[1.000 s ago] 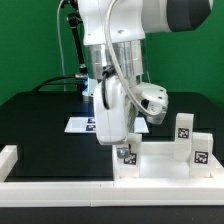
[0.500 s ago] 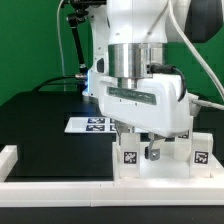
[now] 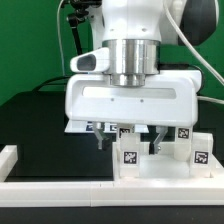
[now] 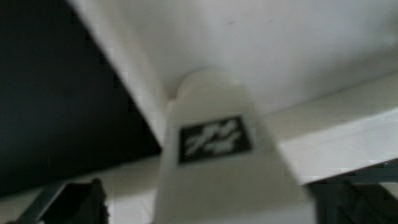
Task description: Assemble square table
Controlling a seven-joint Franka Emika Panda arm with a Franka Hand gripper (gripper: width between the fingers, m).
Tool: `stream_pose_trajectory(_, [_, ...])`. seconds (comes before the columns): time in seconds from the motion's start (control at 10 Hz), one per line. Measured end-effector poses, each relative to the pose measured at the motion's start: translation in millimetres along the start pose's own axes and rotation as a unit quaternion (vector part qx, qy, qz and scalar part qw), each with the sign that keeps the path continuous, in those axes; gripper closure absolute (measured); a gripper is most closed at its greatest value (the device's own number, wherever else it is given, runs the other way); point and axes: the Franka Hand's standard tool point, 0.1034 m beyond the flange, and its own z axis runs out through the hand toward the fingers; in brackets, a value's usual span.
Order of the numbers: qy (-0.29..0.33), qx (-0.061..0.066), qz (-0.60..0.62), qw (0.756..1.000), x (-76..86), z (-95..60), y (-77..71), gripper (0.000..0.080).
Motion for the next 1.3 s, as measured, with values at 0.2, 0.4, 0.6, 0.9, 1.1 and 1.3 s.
stream_pose_trajectory(0.2, [0.005, -0.002, 0.016, 1.0, -6.1, 4.9, 1.4, 0.015])
stream_pose_trajectory(0.4, [0.006, -0.001, 0.04, 0.999, -5.4, 4.9, 2.2, 0.0417])
stream_pose_trajectory(0.6, [0.006, 0.0, 0.12, 0.993, -5.8, 5.2, 1.6, 0.0512])
stream_pose_trajectory(0.9, [0.006, 0.002, 0.22, 0.976, -5.4, 5.1, 1.7, 0.0512])
stream_pose_trajectory(1.1, [-0.034, -0.011, 0.341, 0.94, -2.4, 5.7, 2.5, 0.0511])
stream_pose_trajectory(1.3, [-0.082, -0.036, 0.499, 0.862, -4.1, 5.4, 0.0, 0.051])
